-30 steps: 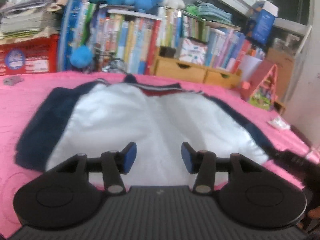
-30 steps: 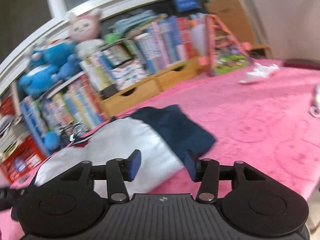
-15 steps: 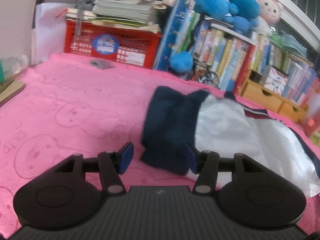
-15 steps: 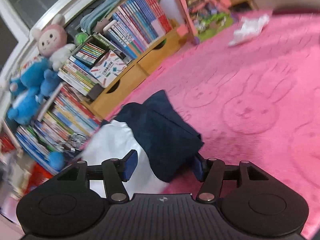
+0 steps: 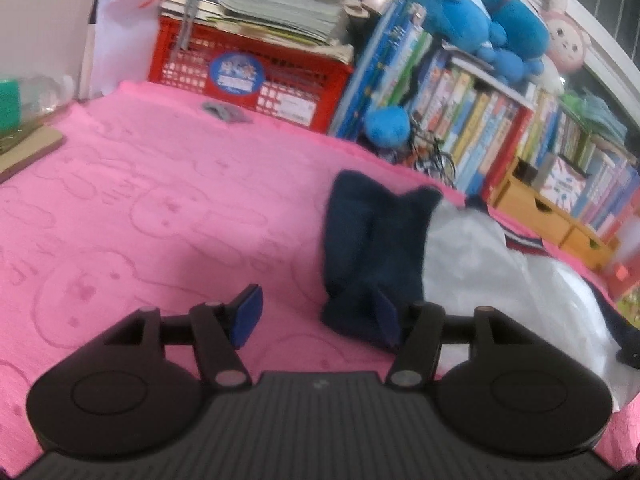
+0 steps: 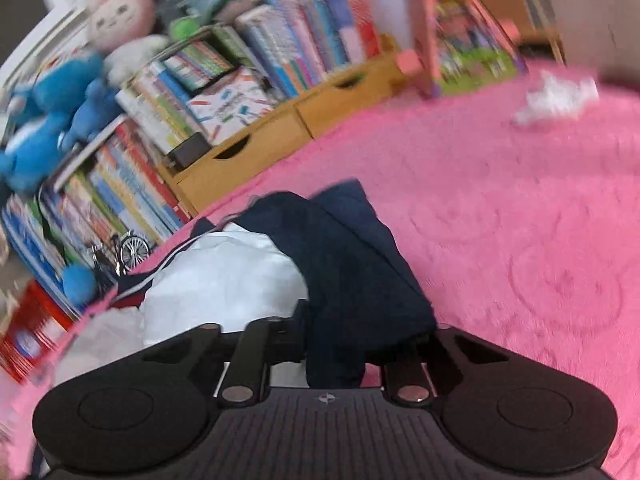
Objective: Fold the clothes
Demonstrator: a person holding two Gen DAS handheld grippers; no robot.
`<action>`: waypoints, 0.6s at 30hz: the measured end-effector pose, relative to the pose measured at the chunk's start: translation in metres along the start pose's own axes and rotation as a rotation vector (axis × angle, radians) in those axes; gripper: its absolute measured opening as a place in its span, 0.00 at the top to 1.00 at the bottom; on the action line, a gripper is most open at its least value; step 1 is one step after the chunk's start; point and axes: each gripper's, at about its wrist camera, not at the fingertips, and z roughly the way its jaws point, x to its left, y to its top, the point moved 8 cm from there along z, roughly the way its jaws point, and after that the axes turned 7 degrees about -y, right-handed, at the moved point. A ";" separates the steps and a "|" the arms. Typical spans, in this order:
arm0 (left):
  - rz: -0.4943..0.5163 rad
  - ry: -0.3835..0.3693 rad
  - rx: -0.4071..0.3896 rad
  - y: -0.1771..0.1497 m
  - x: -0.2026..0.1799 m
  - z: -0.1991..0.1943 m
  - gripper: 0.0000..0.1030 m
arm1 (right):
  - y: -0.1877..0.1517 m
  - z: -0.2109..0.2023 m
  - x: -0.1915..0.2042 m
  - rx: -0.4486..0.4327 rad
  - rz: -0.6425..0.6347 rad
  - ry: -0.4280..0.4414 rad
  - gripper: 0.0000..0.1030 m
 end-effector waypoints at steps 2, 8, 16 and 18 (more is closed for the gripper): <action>-0.030 -0.007 -0.013 0.002 0.008 -0.004 0.42 | 0.007 -0.012 0.024 -0.062 -0.106 -0.020 0.90; -0.131 -0.050 -0.054 0.007 0.033 -0.018 0.42 | 0.002 -0.065 0.160 -0.319 -0.520 0.049 0.90; -0.269 -0.065 -0.074 0.006 0.078 -0.037 0.42 | -0.132 -0.102 0.328 -0.424 -1.077 0.323 0.90; -0.302 -0.084 -0.074 0.004 0.087 -0.042 0.42 | -0.171 -0.102 0.355 -0.409 -1.191 0.379 0.89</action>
